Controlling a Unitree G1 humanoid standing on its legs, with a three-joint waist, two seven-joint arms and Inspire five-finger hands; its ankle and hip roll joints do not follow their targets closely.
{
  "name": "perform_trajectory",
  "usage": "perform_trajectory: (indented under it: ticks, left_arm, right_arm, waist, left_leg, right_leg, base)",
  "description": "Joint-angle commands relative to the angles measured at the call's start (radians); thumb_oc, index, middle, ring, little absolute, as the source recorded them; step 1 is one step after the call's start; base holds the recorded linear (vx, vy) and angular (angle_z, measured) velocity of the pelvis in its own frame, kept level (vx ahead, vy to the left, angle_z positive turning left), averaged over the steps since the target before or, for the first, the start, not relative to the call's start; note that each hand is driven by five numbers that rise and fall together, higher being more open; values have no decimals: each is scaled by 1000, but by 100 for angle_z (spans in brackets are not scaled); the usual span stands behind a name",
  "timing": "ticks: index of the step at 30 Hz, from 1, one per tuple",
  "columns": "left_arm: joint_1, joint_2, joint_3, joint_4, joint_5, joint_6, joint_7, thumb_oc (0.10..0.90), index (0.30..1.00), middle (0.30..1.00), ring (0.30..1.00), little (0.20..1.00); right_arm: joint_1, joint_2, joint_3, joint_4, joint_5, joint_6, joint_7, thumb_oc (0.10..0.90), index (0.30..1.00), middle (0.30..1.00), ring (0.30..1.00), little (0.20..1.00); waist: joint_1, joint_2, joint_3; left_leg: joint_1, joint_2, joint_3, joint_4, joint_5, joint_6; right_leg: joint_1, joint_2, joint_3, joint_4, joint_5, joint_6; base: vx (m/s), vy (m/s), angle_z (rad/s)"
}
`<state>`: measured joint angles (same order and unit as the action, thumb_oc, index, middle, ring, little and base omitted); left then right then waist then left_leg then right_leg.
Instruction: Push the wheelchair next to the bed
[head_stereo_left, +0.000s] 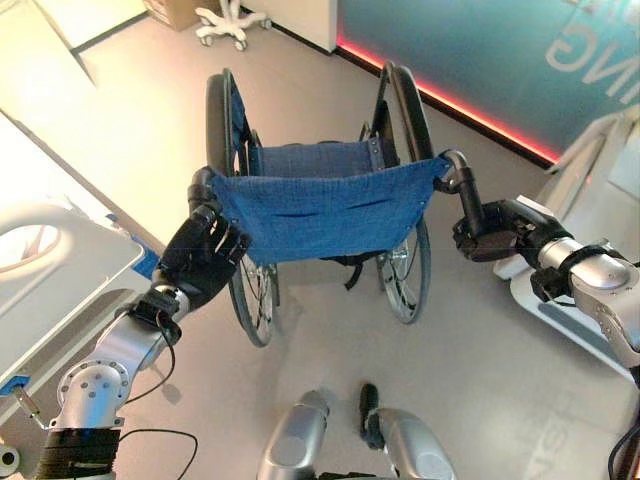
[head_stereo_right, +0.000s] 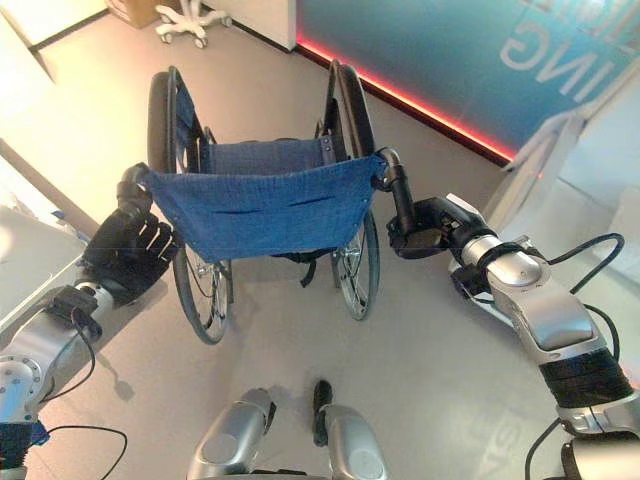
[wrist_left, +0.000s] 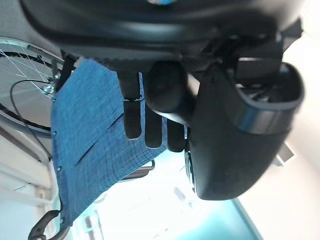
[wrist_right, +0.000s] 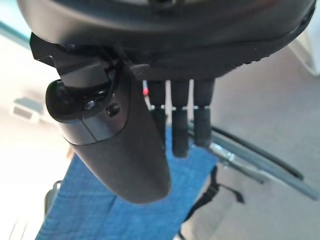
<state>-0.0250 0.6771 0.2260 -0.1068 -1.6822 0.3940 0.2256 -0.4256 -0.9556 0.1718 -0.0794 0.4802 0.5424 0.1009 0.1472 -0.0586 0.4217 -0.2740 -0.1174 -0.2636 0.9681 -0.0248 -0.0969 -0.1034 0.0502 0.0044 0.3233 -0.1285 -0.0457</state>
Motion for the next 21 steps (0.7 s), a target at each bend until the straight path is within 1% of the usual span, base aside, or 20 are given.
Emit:
perform_trajectory:
  ticks: [1,2,3,4,5,6,7,8,9,10,11,12,14,15,16,17,18,19,21]
  left_arm:
    - [-47,39,69,-228,-103,-51,-90,400,300,300,300,300]
    - [-46,40,70,-229,-106,-53,-88,400,300,300,300,300]
    - [-38,63,75,-227,-129,-63,-77,400,300,300,300,300]
    - [-37,66,76,-222,-130,-64,-76,400,300,300,300,300]
    - [-36,65,66,-215,-120,-66,-85,400,300,300,300,300]
    - [-34,58,54,-210,-104,-73,-96,400,300,300,300,300]
    - [-30,47,39,-208,-84,-83,-110,400,300,300,300,300]
    - [-25,37,15,-209,-63,-102,-126,400,300,300,300,300]
    - [-24,35,10,-208,-59,-106,-130,400,300,300,300,300]
    - [-21,23,-6,-212,-40,-119,-143,400,300,300,300,300]
    - [-12,20,-7,-217,-30,-121,-150,400,300,300,300,300]
    - [-11,19,2,-233,-28,-116,-133,400,300,300,300,300]
    - [-16,23,12,-243,-30,-116,-111,400,300,300,300,300]
    - [-20,25,22,-239,-31,-110,-103,400,300,300,300,300]
    - [-28,25,35,-231,-23,-93,-95,400,300,300,300,300]
    - [-34,23,44,-224,-20,-77,-89,400,300,300,300,300]
    - [-45,26,49,-210,-20,-61,-85,400,300,300,300,300]
    - [-69,54,54,-174,-37,-42,-88,400,300,300,300,300]
    - [-84,77,55,-160,-60,-37,-84,400,300,300,300,300]
  right_arm:
    - [-171,-76,25,-57,18,-91,-67,400,300,300,300,300]
    - [-173,-76,27,-56,18,-91,-65,400,300,300,300,300]
    - [-193,-83,42,-51,27,-94,-64,400,300,300,300,300]
    - [-208,-82,55,-41,33,-97,-65,400,300,300,300,300]
    - [-225,-70,73,-17,36,-110,-69,400,300,300,300,300]
    - [-236,-59,89,3,33,-122,-73,400,300,300,300,300]
    - [-242,-45,102,21,29,-133,-78,400,300,300,300,300]
    - [-235,-29,109,27,20,-142,-88,400,300,300,300,300]
    - [-230,-27,109,28,18,-145,-89,400,300,300,300,300]
    - [-207,-13,102,30,-1,-165,-88,400,300,300,300,300]
    - [-194,-8,95,37,-12,-182,-80,400,300,300,300,300]
    - [-201,2,100,66,-20,-209,-63,400,300,300,300,300]
    - [-203,16,101,80,-25,-226,-51,400,300,300,300,300]
    - [-200,23,99,80,-27,-230,-45,400,300,300,300,300]
    - [-197,35,97,84,-29,-233,-38,400,300,300,300,300]
    - [-200,45,100,89,-32,-234,-34,400,300,300,300,300]
    - [-206,60,107,97,-41,-231,-33,400,300,300,300,300]
    - [-224,73,127,115,-42,-235,-31,400,300,300,300,300]
    - [-232,72,139,116,-37,-237,-37,400,300,300,300,300]
  waist:
    - [-23,-47,-210]
    - [-19,-48,-208]
    - [-3,-43,-203]
    - [5,-41,-201]
    - [19,-24,-203]
    - [29,-23,-199]
    - [38,-17,-198]
    - [40,-6,-198]
    - [43,-8,-196]
    - [49,-5,-196]
    - [60,-3,-204]
    - [72,-13,-222]
    - [82,-24,-238]
    - [87,-31,-246]
    - [96,-43,-255]
    - [101,-48,-261]
    - [106,-51,-267]
    - [108,-58,-280]
    - [103,-61,-289]
  left_leg:
    - [-3,-38,91,-38,102,113]
    - [2,-38,95,-50,100,114]
    - [-16,-33,113,-236,117,114]
    - [-20,-31,124,-321,139,108]
    - [-51,-19,133,-504,192,87]
    - [-53,-22,144,-597,219,81]
    - [-56,-16,157,-704,252,73]
    - [-72,-6,201,-797,289,65]
    - [-67,-7,210,-814,295,65]
    - [-74,-11,237,-846,305,63]
    - [-78,-17,242,-887,307,64]
    - [-41,-29,235,-904,246,92]
    - [-19,-45,237,-875,214,114]
    - [-9,-52,236,-862,198,127]
    - [1,-60,250,-843,174,146]
    - [9,-62,260,-831,158,157]
    - [24,-66,254,-825,147,162]
    - [52,-72,225,-816,131,168]
    - [73,-76,197,-816,123,171]
  right_leg:
    - [125,9,7,-186,132,19]
    - [130,9,11,-185,129,19]
    - [158,30,17,-185,106,17]
    - [174,38,21,-189,95,15]
    - [205,76,23,-200,74,7]
    - [228,84,31,-207,66,5]
    - [253,99,32,-212,55,2]
    - [289,117,36,-216,39,-4]
    - [297,115,37,-217,35,-4]
    - [331,121,36,-218,14,-5]
    - [357,127,42,-216,-6,-2]
    - [373,113,44,-189,-15,16]
    - [384,100,35,-135,5,42]
    - [386,92,27,-96,29,60]
    - [377,84,8,-7,88,93]
    - [360,84,-4,68,137,121]
    - [339,88,-9,139,192,152]
    - [288,101,5,254,286,198]
    - [247,107,23,294,330,212]
  base:
    - [299,-83,23]
    - [464,-101,32]
    - [346,-48,32]
    - [551,-49,17]
    - [476,-21,10]
    - [547,-15,12]
    - [525,-15,11]
    - [414,-9,4]
    - [487,-2,-7]
    - [494,16,-6]
    - [704,50,2]
    - [580,61,1]
    - [410,51,-10]
    - [386,52,-17]
    - [402,60,-11]
    - [410,61,-13]
    - [493,48,-16]
    - [443,28,-11]
    - [368,13,5]
